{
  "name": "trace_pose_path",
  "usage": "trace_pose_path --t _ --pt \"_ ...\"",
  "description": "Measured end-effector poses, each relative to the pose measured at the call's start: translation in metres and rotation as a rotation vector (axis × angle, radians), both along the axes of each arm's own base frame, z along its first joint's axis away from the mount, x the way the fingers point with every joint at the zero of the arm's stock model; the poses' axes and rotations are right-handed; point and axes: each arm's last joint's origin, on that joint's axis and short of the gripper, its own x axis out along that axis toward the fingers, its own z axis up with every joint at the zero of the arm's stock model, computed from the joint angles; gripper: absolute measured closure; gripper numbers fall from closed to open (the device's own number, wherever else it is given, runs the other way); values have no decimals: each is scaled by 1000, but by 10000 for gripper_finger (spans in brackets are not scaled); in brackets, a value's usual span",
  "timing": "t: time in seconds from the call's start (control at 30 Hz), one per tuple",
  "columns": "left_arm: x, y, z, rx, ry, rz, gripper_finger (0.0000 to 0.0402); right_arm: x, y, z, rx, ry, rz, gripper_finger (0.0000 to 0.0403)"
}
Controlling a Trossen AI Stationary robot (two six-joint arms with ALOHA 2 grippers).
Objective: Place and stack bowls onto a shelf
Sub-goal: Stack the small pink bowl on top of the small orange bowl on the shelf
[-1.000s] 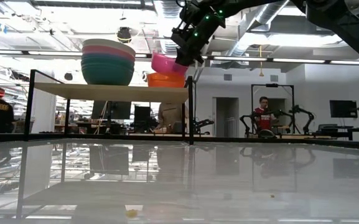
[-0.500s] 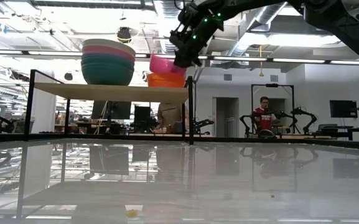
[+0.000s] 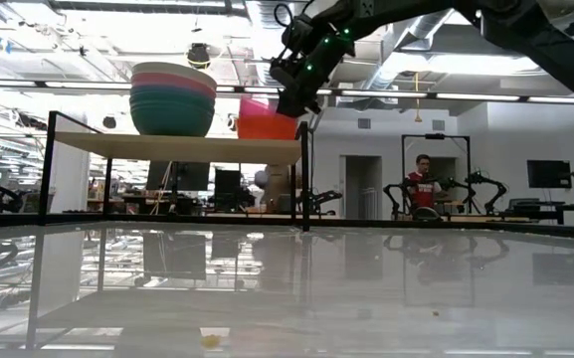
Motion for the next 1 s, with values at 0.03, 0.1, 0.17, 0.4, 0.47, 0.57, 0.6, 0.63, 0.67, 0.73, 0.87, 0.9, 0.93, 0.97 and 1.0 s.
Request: trace_pose_path --t 0.03,0.1,0.17,0.4,0.47,0.57,0.6,0.63,0.67,0.73,0.87,0.9,0.93,0.97,1.0 --pt "0 0 0 0 0 0 216 1 0 0 0 -1 3 368" --pt "0 0 0 -1 -1 0 216 -1 -1 -1 6 8 0 362" --pt "0 0 0 -2 -2 1 216 0 -1 -1 0 -3 1 354" --pt "0 0 0 -3 -2 1 216 1 -2 4 -17 -32 -1 315" --pt "0 0 0 -3 -2 1 216 -1 -3 8 -14 -28 -5 300" --pt "0 0 0 -4 -2 -1 216 -2 -3 15 -25 -43 -6 274" --pt "0 0 0 -4 -2 -1 216 -3 -3 19 -25 -44 -7 265" --pt "0 0 0 -7 -4 0 216 -5 -3 23 -28 -47 -9 256" --pt "0 0 0 -8 -5 0 216 -6 -4 26 -37 -61 -10 249" --pt "0 0 0 -9 -5 1 216 -9 -2 36 -70 -100 3 240" --pt "0 0 0 -10 -4 -1 216 -8 -2 40 -106 -114 27 244" --pt "0 0 0 -10 -4 -1 216 -7 -2 38 -106 -111 30 248" --pt "0 0 0 -10 -4 -1 216 -6 -1 38 -111 -109 36 254" --pt "0 0 0 -10 -4 -1 216 -5 0 38 -119 -111 45 262" --pt "0 0 0 -10 -4 -1 216 -4 1 38 -126 -121 48 271"
